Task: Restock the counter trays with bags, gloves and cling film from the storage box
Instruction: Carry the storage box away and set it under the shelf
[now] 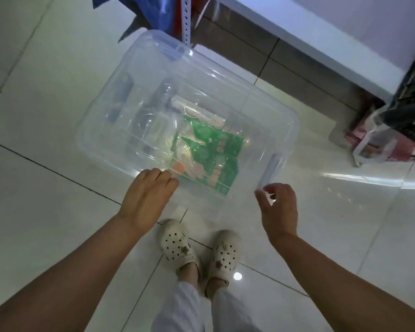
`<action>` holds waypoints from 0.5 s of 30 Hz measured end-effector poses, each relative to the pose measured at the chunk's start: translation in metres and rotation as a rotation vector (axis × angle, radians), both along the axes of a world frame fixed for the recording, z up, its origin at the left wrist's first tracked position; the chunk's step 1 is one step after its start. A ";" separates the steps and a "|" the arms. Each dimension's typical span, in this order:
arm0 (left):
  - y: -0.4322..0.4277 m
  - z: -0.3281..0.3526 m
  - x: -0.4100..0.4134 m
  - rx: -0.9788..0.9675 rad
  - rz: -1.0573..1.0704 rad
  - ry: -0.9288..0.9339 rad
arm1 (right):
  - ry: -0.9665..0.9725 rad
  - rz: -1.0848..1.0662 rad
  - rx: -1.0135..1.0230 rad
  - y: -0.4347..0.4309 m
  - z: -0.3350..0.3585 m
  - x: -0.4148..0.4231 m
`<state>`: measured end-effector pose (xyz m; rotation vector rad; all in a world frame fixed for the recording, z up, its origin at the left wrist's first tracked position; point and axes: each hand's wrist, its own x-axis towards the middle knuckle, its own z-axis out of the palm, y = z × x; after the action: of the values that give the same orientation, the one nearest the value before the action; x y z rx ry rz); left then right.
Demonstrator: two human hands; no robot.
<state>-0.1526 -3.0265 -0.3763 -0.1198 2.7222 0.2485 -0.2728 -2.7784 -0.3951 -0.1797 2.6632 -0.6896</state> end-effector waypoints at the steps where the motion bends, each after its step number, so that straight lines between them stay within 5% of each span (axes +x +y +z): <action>1: 0.002 -0.005 0.002 0.005 0.016 -0.010 | -0.039 -0.142 -0.013 0.001 -0.007 -0.004; 7: 0.012 -0.027 0.013 -0.020 0.107 -0.016 | -0.362 -0.438 -0.126 -0.005 -0.039 -0.021; 15: 0.022 -0.039 0.007 0.001 0.147 0.071 | -0.472 -0.623 -0.291 -0.004 -0.053 -0.054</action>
<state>-0.1456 -3.0042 -0.4158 -0.3167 2.7874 0.3018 -0.3263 -2.7823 -0.4481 0.6805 2.1350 -1.1386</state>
